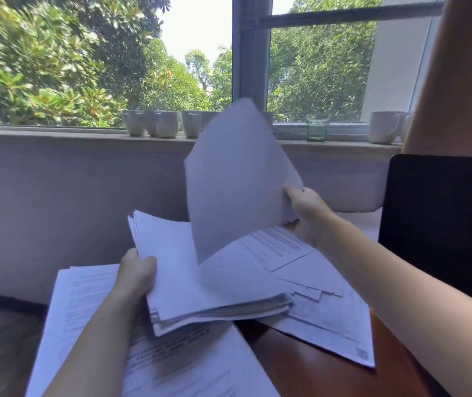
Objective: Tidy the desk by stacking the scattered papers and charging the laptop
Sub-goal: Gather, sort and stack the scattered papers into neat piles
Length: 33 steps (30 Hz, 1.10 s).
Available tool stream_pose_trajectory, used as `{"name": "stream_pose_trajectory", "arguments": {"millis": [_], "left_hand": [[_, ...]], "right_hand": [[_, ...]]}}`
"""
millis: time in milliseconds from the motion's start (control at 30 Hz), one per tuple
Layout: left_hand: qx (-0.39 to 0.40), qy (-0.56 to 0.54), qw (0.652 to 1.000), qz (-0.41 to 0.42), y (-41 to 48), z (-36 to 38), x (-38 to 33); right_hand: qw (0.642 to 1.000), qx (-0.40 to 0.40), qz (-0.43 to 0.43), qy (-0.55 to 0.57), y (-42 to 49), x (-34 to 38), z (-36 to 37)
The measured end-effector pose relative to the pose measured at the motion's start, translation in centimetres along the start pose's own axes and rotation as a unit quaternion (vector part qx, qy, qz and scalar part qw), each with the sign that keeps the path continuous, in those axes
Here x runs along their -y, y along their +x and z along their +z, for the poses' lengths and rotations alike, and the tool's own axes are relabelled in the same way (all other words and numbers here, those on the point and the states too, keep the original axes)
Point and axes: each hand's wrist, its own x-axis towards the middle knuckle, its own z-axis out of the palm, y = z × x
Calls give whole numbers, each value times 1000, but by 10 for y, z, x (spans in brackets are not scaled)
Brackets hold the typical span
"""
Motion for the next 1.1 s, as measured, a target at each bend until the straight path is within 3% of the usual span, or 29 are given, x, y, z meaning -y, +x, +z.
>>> {"name": "stream_pose_trajectory", "arguments": {"millis": [133,233,400,467,567,667,800,900,1000,1100], "left_hand": [[9,-55,996,-72,27,-1,17],[18,-168,978,-122,27,3,10],[90,-205,970,-91,17,3,3],[64,-150,982,-92,18,1,7],[38,21,996,-72,20,-2,14],[27,65,997,-39,23,-2,16],[-35,52,998,0,24,-2,10],[-71,-20,997,-4,22,-3,5],[-88,-73,993,-28,18,-4,1],[-104,-106,988,-44,19,-5,0]], "right_hand": [[987,49,76,-134,-4,-45,2],[972,70,122,-190,-11,-75,3],[957,74,134,-247,0,-103,0],[947,84,123,-284,-2,-102,-4],[927,134,87,-338,-10,-91,-12],[908,118,23,-400,-1,-83,-25],[843,82,-43,-529,16,-81,-51],[784,139,-52,-603,16,-86,-60],[749,217,-46,-624,12,-87,-54],[696,208,-53,-685,10,-89,-37]]}}
